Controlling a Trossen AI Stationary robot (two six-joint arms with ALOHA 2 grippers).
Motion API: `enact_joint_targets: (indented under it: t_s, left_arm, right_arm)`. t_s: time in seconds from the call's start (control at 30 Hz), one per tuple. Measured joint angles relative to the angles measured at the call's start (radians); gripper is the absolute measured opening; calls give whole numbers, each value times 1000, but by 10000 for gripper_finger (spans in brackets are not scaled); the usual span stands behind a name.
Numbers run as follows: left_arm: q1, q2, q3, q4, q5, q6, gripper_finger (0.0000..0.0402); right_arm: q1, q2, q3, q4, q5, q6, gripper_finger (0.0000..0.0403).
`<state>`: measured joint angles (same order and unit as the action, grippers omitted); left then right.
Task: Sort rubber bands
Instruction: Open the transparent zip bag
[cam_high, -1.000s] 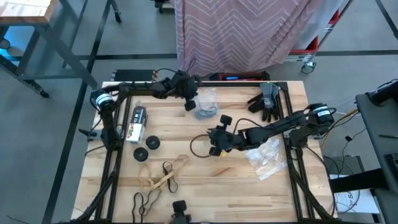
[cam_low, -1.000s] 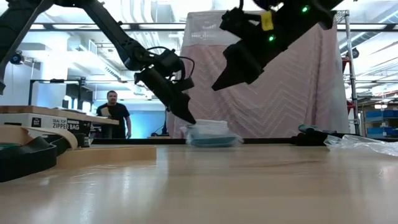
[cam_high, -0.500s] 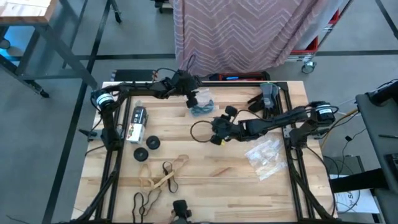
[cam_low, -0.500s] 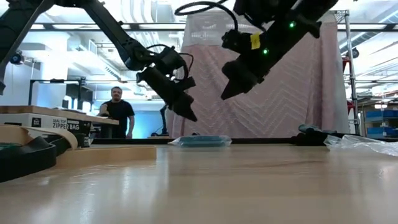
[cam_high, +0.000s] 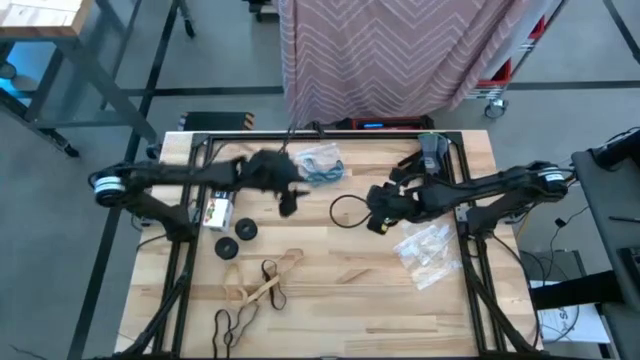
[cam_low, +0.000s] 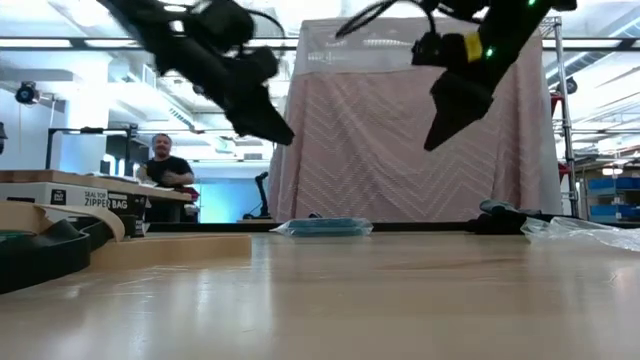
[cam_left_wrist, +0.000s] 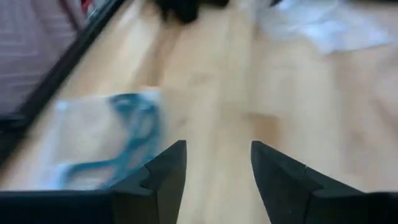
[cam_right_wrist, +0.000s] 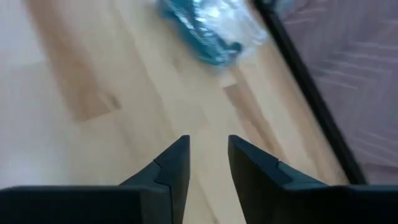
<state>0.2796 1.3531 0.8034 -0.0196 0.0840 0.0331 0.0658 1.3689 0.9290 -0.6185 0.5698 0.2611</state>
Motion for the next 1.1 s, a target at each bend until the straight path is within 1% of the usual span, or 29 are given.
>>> enact_joint_targets:
  t_s: [0.07,0.13,0.23,0.3,0.43,0.5,0.57,0.7,0.8,0.83,0.93,1.1]
  left_arm:
    - [-72,-48,-82,127,-40,-71,169]
    - [-143,-95,-145,211,-98,-139,176]
    - [-231,-133,-196,229,-220,-195,192]
    - [-267,-143,-207,225,-282,-216,207]
    - [-308,-147,-198,229,-292,-241,246]
    - [-325,-138,-188,231,-292,-216,265]
    - [-341,-138,-187,228,-292,-183,282]
    - [-365,-125,-183,228,-293,-175,300]
    - [-366,-118,-172,207,-271,-177,302]
    - [-366,-118,-163,205,-269,-176,301]
    - [-368,-122,-130,194,-265,-158,296]
    - [-384,-119,-104,105,-257,-166,296]
  right_arm:
    - [1,-24,-1,-1,-54,-10,121]
    - [3,-47,-1,-4,-80,-18,139]
    - [4,-72,-1,-16,-106,-12,171]
    - [4,-87,-1,-30,-144,34,195]
    - [9,-111,-1,-70,-286,172,237]
    - [27,-109,-2,-99,-354,233,255]
    - [54,-93,-2,-120,-387,276,267]
    - [114,-42,-5,-206,-414,441,281]
    - [157,-20,-5,-248,-515,545,283]
    - [171,-15,-5,-262,-533,580,282]
    - [221,-11,-7,-302,-527,687,278]
    - [289,-11,-38,-340,-522,884,282]
